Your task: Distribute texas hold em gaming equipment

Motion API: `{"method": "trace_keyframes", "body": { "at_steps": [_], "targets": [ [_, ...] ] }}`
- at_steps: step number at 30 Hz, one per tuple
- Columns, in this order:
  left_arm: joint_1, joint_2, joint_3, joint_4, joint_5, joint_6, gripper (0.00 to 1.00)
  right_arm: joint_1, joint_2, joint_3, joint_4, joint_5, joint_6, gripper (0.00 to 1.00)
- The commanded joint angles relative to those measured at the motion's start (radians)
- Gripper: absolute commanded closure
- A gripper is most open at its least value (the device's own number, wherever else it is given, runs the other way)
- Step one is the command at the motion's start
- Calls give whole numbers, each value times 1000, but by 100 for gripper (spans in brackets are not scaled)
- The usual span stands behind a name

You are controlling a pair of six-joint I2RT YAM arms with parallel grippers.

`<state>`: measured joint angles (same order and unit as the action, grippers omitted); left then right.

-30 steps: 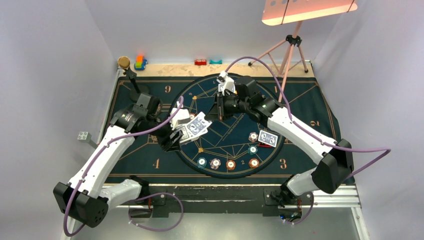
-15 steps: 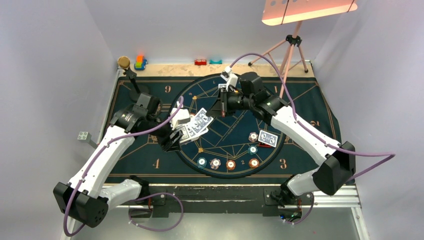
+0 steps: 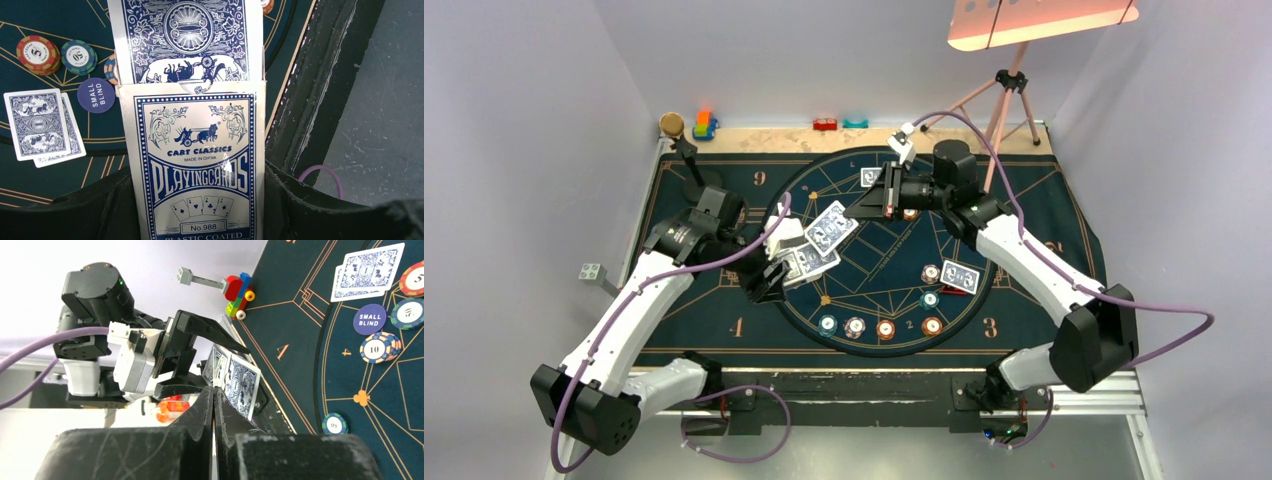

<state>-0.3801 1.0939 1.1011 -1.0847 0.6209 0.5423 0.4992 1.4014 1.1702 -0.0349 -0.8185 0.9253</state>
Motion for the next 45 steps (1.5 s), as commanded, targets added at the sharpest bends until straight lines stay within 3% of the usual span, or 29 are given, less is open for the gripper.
{"method": "trace_keyframes", "body": {
  "at_steps": [1, 10, 18, 30, 40, 41, 44, 45],
  "targets": [
    [6, -9, 2, 32, 23, 10, 91, -41, 1, -65, 220, -100, 183, 100],
    [6, -10, 2, 34, 29, 10, 91, -165, 53, -16, 234, -38, 208, 100],
    [6, -10, -4, 25, 60, 0, 91, -273, 313, 139, 246, 90, 173, 100],
    [6, -11, 3, 6, 91, -3, 91, -297, 754, 589, 43, 359, -3, 100],
    [6, -13, -3, -6, 96, -5, 91, -292, 889, 667, -49, 515, -40, 100],
    [6, -12, -1, -5, 98, -6, 91, -292, 897, 672, -60, 518, -39, 95],
    [6, -8, 3, -5, 98, -7, 90, -290, 918, 704, -117, 531, -39, 47],
    [6, -6, 3, -6, 99, -8, 90, -288, 916, 716, -141, 539, -46, 38]
  ]
}}
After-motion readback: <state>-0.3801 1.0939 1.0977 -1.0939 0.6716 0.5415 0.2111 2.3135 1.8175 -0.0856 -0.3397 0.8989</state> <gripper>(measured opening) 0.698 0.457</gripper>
